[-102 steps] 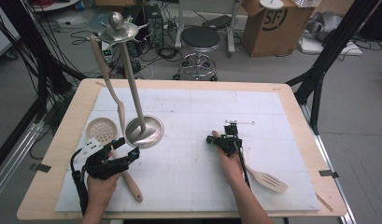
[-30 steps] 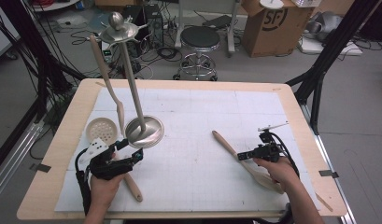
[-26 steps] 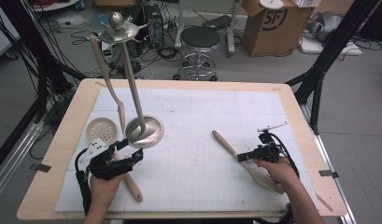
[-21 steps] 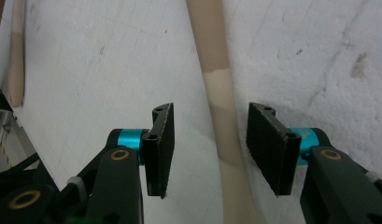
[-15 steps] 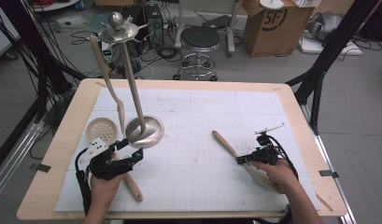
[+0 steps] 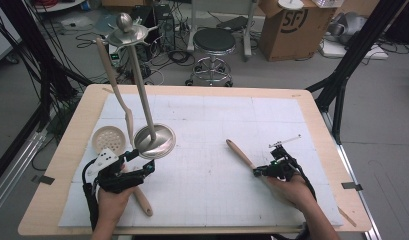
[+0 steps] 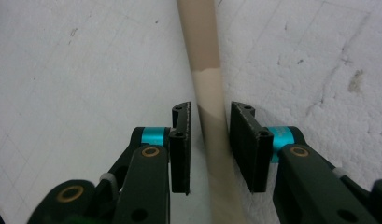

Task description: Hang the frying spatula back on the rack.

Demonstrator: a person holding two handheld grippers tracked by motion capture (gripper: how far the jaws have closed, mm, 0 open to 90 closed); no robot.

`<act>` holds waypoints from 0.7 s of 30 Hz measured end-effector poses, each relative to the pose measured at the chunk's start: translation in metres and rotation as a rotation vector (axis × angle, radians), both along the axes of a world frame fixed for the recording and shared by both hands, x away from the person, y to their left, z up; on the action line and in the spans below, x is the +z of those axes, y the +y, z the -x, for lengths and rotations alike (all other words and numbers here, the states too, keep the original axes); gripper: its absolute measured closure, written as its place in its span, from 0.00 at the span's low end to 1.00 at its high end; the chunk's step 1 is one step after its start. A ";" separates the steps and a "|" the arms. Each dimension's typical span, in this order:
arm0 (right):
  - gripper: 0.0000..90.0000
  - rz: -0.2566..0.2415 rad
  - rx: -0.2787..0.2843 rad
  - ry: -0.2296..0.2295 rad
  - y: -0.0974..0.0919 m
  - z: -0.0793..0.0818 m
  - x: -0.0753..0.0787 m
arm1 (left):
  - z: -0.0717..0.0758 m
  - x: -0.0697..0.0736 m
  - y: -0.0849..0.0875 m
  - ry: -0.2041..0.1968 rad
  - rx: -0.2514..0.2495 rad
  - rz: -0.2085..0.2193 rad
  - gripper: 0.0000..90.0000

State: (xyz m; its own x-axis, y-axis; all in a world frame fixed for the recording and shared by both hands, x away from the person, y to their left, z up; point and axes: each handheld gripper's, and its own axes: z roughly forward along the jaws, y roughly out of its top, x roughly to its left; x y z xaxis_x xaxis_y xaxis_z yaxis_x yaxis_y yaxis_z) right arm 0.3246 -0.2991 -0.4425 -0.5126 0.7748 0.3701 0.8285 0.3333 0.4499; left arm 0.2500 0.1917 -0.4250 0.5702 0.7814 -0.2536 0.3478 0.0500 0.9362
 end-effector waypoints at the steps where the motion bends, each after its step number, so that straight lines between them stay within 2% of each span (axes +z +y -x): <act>1: 0.77 -0.003 -0.005 -0.004 0.000 0.001 0.000 | 0.000 0.000 0.000 0.000 0.000 -0.002 0.27; 6: 0.76 -0.009 -0.004 -0.062 0.001 0.006 -0.003 | 0.000 0.001 -0.001 -0.013 -0.002 -0.010 0.29; 12: 0.75 -0.031 -0.016 -0.095 0.002 0.010 -0.005 | -0.001 0.000 -0.001 -0.008 0.000 -0.010 0.29; 16: 0.75 -0.014 -0.014 -0.117 0.005 0.010 -0.005 | 0.000 0.001 -0.001 -0.008 -0.001 -0.009 0.29; 21: 0.76 0.015 -0.014 -0.180 0.011 0.014 -0.006 | 0.000 0.001 -0.001 -0.010 0.000 -0.009 0.29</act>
State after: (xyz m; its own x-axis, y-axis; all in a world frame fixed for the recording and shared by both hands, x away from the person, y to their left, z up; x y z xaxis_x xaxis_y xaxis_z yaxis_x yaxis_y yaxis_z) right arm 0.3106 -0.2877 -0.4490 -0.5587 0.7869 0.2621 0.7398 0.3301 0.5863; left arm 0.2504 0.1904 -0.4244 0.5723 0.7838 -0.2412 0.3387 0.0419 0.9399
